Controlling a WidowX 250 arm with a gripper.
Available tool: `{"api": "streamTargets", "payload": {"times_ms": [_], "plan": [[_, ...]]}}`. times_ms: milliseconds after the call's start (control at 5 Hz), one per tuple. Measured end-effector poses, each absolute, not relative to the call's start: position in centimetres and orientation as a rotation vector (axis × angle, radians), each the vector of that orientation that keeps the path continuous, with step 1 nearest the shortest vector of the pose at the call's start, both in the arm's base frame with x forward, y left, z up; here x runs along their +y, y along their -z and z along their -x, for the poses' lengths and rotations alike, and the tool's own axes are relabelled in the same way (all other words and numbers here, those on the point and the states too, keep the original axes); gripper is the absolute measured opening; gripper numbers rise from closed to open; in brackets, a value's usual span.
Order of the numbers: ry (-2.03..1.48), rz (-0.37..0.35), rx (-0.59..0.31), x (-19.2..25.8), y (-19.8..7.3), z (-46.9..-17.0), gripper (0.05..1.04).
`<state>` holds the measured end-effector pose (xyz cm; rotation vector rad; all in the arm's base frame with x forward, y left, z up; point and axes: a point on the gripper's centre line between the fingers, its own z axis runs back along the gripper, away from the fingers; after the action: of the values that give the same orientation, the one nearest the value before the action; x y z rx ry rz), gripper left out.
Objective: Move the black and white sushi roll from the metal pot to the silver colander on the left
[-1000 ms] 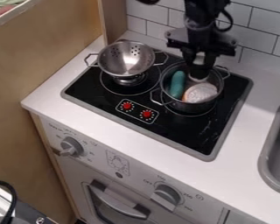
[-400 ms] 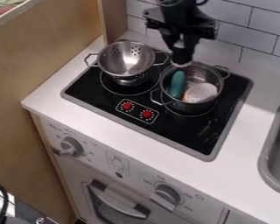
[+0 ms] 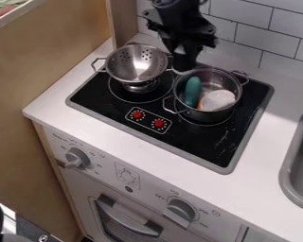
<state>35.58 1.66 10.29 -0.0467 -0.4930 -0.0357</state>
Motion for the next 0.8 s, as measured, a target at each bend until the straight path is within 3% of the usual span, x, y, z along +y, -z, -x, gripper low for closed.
{"api": "streamTargets", "payload": {"times_ms": [400, 600, 800], "plan": [[0.09, 0.009, -0.479, 4.6, -11.2, -34.5, 0.347], [0.131, 0.004, -0.525, 6.0, -11.9, -35.0, 0.347], [0.162, 0.04, -0.554, 7.4, -10.4, -36.2, 0.347]]}}
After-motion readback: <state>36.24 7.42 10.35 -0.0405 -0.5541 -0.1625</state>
